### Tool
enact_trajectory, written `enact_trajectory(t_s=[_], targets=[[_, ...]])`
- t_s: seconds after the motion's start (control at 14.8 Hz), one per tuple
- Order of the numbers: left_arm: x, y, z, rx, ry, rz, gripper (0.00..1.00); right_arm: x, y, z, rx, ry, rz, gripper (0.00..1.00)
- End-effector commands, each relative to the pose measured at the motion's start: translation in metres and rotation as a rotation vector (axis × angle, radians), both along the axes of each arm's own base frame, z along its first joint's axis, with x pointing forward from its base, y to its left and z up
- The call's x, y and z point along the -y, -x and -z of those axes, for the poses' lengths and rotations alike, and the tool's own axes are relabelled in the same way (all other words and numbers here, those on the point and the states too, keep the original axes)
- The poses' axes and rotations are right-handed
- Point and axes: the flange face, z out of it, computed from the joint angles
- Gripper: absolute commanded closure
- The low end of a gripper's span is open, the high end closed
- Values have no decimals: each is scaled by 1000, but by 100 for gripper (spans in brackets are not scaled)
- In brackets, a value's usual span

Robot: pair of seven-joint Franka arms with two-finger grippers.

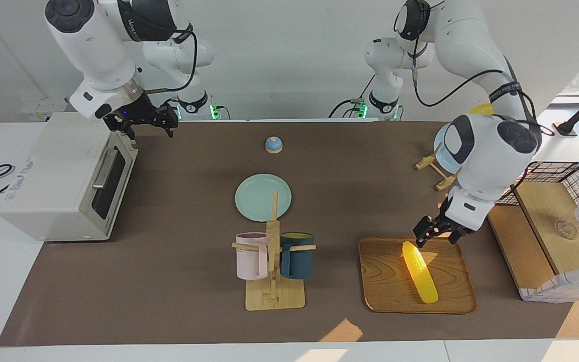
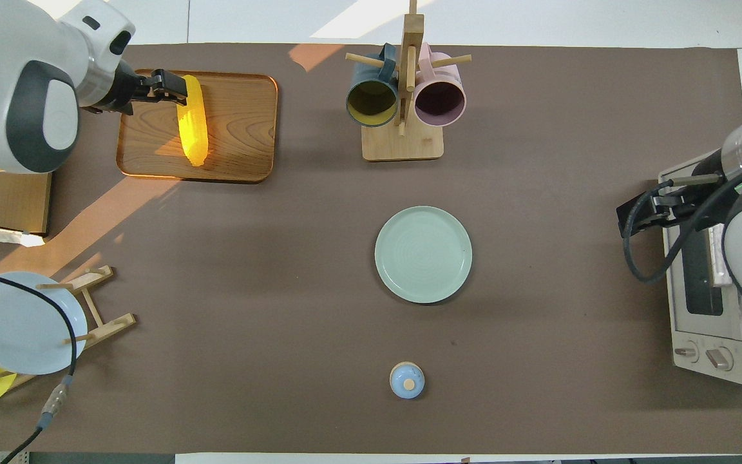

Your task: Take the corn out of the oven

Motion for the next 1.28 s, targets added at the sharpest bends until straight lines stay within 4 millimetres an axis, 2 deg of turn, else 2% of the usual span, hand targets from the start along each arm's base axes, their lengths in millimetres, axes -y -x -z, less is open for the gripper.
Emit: enact_trajectory(t_s=[0.0, 0.27, 0.47, 0.61, 0.74, 0.88, 1.08, 1.22], targets=[[-12, 33, -47, -45, -17, -5, 0, 1, 4, -4, -6, -22, 8, 0], [-18, 83, -104, -123, -78, 17, 0, 1, 4, -4, -6, -22, 8, 0], [-20, 118, -130, -173, -88, 28, 0, 1, 2, -5, 13, -24, 8, 0], [-19, 142, -126, -206, -95, 40, 0, 1, 1, -6, 19, -24, 9, 0], [-15, 165, -113, -240, -104, 48, 0, 1, 2, -6, 14, -24, 10, 0], [-15, 171, -103, -247, -106, 62, 0, 2, 2, -5, 8, -24, 10, 0], [-1, 166, -116, -219, -108, 90, 0, 20, 0, -7, 18, -25, 45, 0], [2, 163, -114, -222, -107, 96, 0, 33, -1, -11, 30, -27, 68, 0]])
